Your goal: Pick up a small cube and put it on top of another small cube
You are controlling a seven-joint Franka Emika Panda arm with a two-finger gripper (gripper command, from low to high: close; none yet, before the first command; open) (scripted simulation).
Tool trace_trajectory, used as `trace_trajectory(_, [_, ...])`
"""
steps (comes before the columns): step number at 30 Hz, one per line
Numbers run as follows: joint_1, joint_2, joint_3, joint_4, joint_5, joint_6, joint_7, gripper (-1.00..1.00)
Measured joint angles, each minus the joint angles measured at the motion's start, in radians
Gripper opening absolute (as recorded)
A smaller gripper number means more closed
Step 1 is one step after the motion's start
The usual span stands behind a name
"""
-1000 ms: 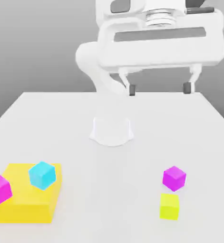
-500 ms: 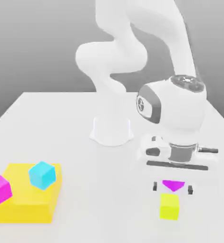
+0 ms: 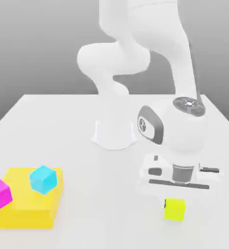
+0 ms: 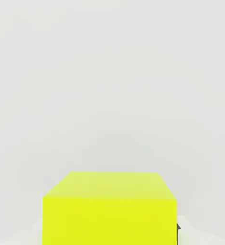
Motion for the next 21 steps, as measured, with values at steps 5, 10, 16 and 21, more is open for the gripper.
trace_trajectory(5, [-0.136,-0.076,-0.085,0.055,0.062,-0.128,-0.116,-1.0])
trace_trajectory(10, [-0.312,-0.116,-0.201,0.126,0.097,-0.237,-0.225,-1.0])
trace_trajectory(16, [-0.615,-0.159,-0.334,0.246,0.139,-0.4,-0.378,-1.0])
trace_trajectory(21, [-0.63,-0.055,-0.329,0.242,0.171,-0.293,-0.419,1.0])
